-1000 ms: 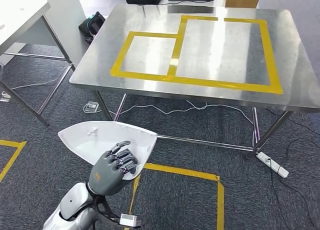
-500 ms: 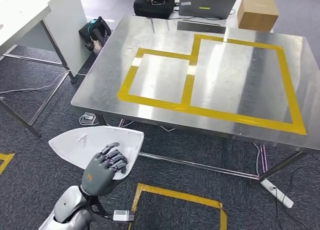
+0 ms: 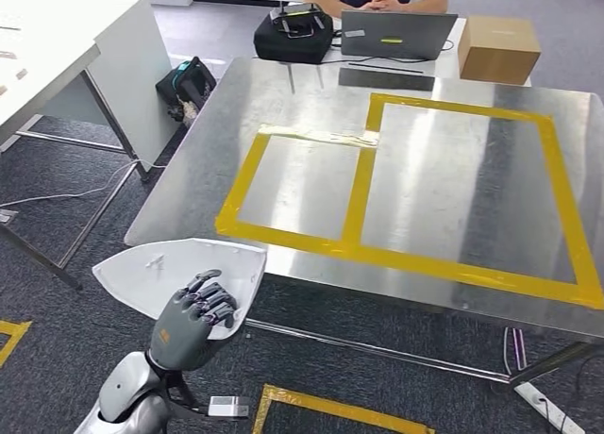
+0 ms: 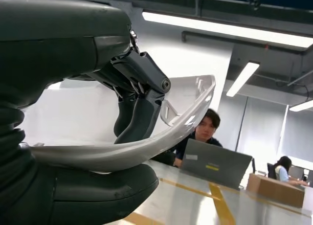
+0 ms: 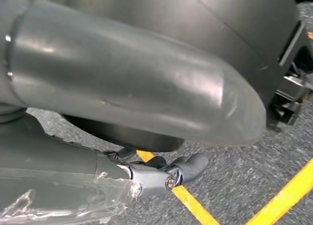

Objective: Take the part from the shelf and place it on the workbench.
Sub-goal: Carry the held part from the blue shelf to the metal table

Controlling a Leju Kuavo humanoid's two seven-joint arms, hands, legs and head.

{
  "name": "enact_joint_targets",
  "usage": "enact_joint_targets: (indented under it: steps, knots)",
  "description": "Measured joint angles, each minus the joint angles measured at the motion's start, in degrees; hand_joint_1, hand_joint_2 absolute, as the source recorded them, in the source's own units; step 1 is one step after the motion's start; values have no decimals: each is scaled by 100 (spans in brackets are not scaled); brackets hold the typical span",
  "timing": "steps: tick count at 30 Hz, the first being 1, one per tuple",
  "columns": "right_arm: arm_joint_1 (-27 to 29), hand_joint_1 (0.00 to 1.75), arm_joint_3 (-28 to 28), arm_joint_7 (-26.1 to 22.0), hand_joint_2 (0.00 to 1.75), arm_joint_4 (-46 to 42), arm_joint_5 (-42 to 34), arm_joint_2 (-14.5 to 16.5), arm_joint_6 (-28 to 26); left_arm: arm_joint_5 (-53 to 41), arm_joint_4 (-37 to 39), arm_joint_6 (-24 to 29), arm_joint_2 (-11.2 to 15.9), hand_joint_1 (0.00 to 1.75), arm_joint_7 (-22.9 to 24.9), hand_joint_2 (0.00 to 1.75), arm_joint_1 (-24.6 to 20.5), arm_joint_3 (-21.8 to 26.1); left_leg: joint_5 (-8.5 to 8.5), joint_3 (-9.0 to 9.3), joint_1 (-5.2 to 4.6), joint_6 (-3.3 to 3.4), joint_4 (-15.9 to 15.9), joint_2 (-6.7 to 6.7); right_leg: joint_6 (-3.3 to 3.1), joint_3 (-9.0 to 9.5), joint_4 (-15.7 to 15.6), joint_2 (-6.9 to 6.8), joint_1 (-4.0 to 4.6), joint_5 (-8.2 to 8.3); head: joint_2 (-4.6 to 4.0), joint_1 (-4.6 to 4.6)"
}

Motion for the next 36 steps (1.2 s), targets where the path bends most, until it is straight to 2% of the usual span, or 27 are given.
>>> enact_joint_targets:
  steps: [1, 2, 3, 5, 6, 7, 8, 10, 12, 13, 15, 16, 17, 18, 19, 20, 21, 23, 25, 27, 28, 30, 31, 32, 34, 35, 36]
  knots:
    - [7, 0, 0, 2, 0, 1, 2, -1, 5, 38, 1, -19, 1, 175, -35, 175, 31, 14, -111, -179, 31, -30, 157, 3, 11, 10, 0, 5, -11, -29, 0, -1]
    - [12, 0, 0, 4, 0, 1, 4, -1, 9, 70, 1, -36, 1, 175, -66, 175, 57, 27, -107, -296, 58, -63, 170, 5, 24, 26, 1, 12, -23, -62, 0, -2]
    - [13, 0, 1, 5, 0, 1, 9, -1, 13, 100, 1, -58, 3, 175, -97, 175, 71, 41, 45, -333, 81, -91, 15, 7, 38, 52, 3, 19, -39, -97, 1, -2]
    - [14, 0, 2, 5, 0, 2, 23, -2, 21, 167, 2, -112, 5, 175, -164, 175, 81, 75, 657, -258, 115, -148, -607, 20, 85, 137, 8, 26, -68, -173, 1, -7]
    - [14, 0, 3, 6, 0, 3, 32, -3, 25, 196, 4, -154, 5, 175, -202, 175, 80, 93, 863, -218, 118, -150, -883, 34, 117, 161, 11, 28, -73, -202, 1, -19]
    - [15, 0, 4, 9, 0, 3, 41, -4, 30, 215, 6, -205, 2, 175, -240, 175, 81, 105, 1014, -198, 113, -133, -1059, 45, 154, 169, 13, 28, -73, -229, 0, -26]
    - [15, 0, 9, 11, 0, 4, 50, -6, 33, 231, 8, -263, -2, 175, -279, 175, 81, 111, 1047, -203, 102, -98, -1118, 53, 190, 169, 6, 28, -71, -246, 0, -35]
    - [14, 0, 25, 16, 0, 3, 66, -7, 42, 251, 8, -362, -15, 175, -339, 175, 70, 113, 1082, -203, 93, -4, -1129, 52, 269, 156, -18, 24, -78, -277, -1, -39]
    - [10, 0, 43, 15, 0, 3, 81, -9, 47, 273, 2, -424, -35, 175, -367, 175, 40, 113, 1070, -171, 107, 73, -1150, 52, 334, 63, 165, 22, -82, -392, -1, -24]
    - [9, 0, 49, 14, 0, 3, 89, -11, 49, 291, -1, -472, -46, 175, -385, 175, 23, 112, 1055, -152, 113, 109, -1159, 53, 354, -91, 441, 22, -83, -515, -1, -14]
    - [8, 0, 54, 14, 0, 3, 101, -15, 51, 349, -2, -624, -65, 175, -438, 175, -2, 95, 1009, -123, 97, 162, -1157, 55, 367, -550, 1237, 22, -78, -781, -1, 2]
    - [7, 0, 56, 14, 0, 3, 105, -16, 52, 388, -2, -715, -78, 175, -465, 175, -11, 74, 983, -99, 87, 178, -1157, 53, 368, -765, 1555, 23, -75, -830, -1, 1]
    - [4, 0, 58, 15, 0, 2, 110, -17, 52, 417, -2, -801, -94, 175, -485, 175, -23, 43, 950, -62, 79, 186, -1157, 47, 362, -887, 1678, 24, -69, -768, -1, 3]
    - [2, 0, 63, 21, 0, 2, 117, -17, 56, 438, -2, -880, -113, 175, -497, 175, -39, 3, 912, -8, 74, 187, -1157, 38, 350, -893, 1571, 25, -64, -589, -1, 2]
    - [-1, 0, 69, 29, 0, 1, 125, -17, 62, 443, -2, -944, -137, 175, -504, 175, -63, -43, 868, 56, 72, 182, -1157, 27, 332, -794, 1263, 25, -59, -330, -1, 3]
    - [-2, 0, 78, 38, 0, 1, 134, -17, 70, 430, -2, -993, -163, 175, -508, 175, -96, -93, 821, 116, 71, 170, -1157, 18, 310, -646, 886, 27, -52, -87, -1, 3]
    - [-2, 0, 89, 47, 0, 2, 144, -17, 81, 415, -1, -1029, -191, 175, -509, 175, -137, -145, 776, 162, 60, 147, -1149, 6, 291, -487, 546, 28, -44, 70, -1, 3]
    - [-5, 0, 107, 59, 0, 3, 156, -18, 99, 382, 2, -1076, -240, 175, -509, 175, -218, -241, 725, 182, 41, 102, -1132, -5, 269, -304, 182, 36, -36, 113, 1, -6]
    - [-6, 0, 121, 66, 0, 3, 165, -17, 111, 358, 5, -1103, -268, 175, -509, 175, -273, -310, 733, 171, 30, 104, -1133, -4, 279, -272, 99, 56, -43, 73, 1, -23]
    - [-6, 0, 136, 66, 0, 4, 179, -10, 116, 328, 9, -1115, -284, 175, -508, 175, -322, -363, 742, 182, 15, 138, -1162, -2, 318, -265, 43, 79, -75, 83, 0, -32]
    - [-10, 0, 142, 65, 0, 4, 189, -7, 118, 307, 11, -1117, -292, 175, -508, 175, -353, -388, 762, 208, 2, 178, -1237, -2, 333, -237, -15, 84, -88, 94, 1, -40]
    - [-15, 0, 149, 58, 0, -1, 211, -7, 119, 277, 15, -1119, -327, 175, -502, 175, -410, -439, 877, 390, 24, 247, -1577, 8, 350, -203, -102, 74, -85, 116, 1, -44]
    - [-16, 0, 152, 55, 0, -3, 220, -10, 119, 262, 19, -1120, -348, 175, -494, 175, -442, -464, 936, 503, 50, 268, -1756, 14, 359, -248, -15, 67, -78, 76, 1, -35]
    - [-14, 0, 155, 51, 0, -5, 227, -14, 119, 249, 28, -1122, -370, 175, -480, 175, -466, -491, 975, 603, 83, 255, -1877, 24, 376, -366, 199, 58, -77, -12, 1, -22]
    - [-12, 0, 157, 49, 0, -6, 231, -23, 110, 214, 61, -1124, -396, 175, -443, 175, -498, -545, 961, 694, 127, 202, -1912, 41, 445, -736, 895, 53, -100, -258, 0, -12]
    - [-15, 0, 157, 49, 0, -8, 231, -30, 105, 190, 84, -1122, -401, 175, -425, 175, -499, -570, 930, 733, 156, 163, -1903, 49, 488, -887, 1159, 51, -115, -303, 0, -12]
    - [-18, 0, 157, 50, 0, -10, 232, -38, 101, 168, 109, -1120, -402, 175, -407, 175, -498, -591, 884, 776, 195, 115, -1885, 52, 539, -951, 1250, 49, -136, -250, 0, -13]
